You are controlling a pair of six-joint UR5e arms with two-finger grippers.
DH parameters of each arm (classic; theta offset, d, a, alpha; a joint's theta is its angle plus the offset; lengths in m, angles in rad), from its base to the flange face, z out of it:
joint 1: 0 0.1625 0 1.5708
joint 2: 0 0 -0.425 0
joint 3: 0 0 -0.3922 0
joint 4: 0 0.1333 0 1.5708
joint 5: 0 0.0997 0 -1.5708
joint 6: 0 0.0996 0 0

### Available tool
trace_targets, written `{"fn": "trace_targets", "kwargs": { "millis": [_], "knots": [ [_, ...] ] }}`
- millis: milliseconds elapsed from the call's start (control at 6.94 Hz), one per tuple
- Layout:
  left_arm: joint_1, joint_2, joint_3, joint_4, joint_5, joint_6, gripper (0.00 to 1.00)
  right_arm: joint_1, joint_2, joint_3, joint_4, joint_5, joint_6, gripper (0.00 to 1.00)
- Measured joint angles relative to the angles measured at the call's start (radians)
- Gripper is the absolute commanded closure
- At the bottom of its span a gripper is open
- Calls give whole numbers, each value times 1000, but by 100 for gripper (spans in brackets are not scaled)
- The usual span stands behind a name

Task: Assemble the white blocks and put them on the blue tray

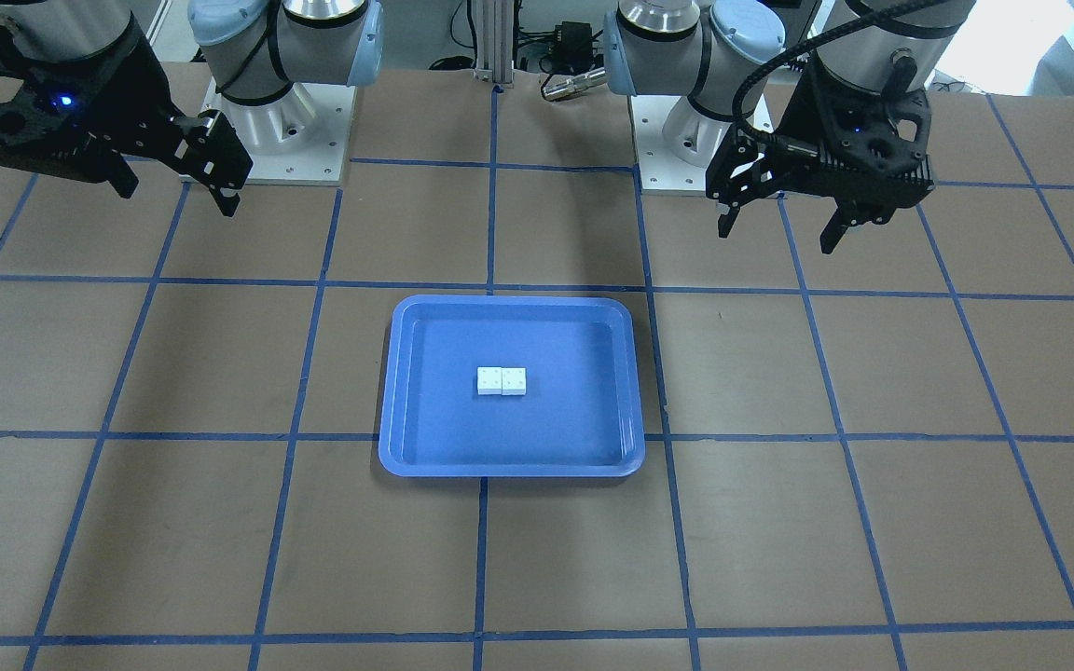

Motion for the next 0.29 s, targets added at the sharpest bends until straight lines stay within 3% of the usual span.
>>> {"fn": "trace_targets", "kwargs": {
  "millis": [288],
  "knots": [
    [2, -1, 8, -23, 2, -38, 0, 1, -3, -1, 2, 21, 0, 0]
  ]
}}
